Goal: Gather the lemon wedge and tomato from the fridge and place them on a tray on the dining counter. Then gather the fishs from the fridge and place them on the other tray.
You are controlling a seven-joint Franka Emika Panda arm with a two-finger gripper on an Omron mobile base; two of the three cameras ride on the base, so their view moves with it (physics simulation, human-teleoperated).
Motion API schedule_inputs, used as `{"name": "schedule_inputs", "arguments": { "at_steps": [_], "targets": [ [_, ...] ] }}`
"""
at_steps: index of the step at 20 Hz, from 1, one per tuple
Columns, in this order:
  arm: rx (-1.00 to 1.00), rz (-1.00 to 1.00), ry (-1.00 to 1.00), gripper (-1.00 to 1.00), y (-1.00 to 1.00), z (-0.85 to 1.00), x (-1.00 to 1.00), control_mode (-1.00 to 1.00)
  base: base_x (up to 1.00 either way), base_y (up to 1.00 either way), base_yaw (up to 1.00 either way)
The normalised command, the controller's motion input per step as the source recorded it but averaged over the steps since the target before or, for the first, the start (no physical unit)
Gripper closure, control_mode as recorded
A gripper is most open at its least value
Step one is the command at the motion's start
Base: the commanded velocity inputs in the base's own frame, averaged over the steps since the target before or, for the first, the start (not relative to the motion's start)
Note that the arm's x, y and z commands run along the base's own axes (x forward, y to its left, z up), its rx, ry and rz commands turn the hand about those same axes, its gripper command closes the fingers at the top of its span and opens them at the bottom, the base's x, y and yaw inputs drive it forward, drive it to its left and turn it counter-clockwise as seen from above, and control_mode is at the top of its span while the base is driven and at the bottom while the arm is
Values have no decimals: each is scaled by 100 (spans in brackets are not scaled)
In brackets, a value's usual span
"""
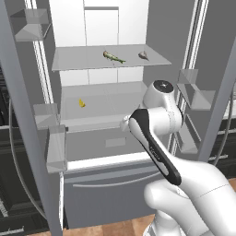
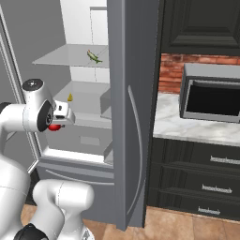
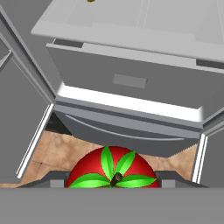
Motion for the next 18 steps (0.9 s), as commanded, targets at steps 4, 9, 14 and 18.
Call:
{"name": "schedule_inputs", "arguments": {
  "at_steps": [4,9,14,18],
  "targets": [
    [0,0,0,100,0,0,0,100,0,0,0],
    [0,0,0,100,0,0,0,100,0,0,0],
    [0,0,0,100,0,0,0,100,0,0,0],
    [0,0,0,100,0,0,0,100,-31,0,1]
  ]
}}
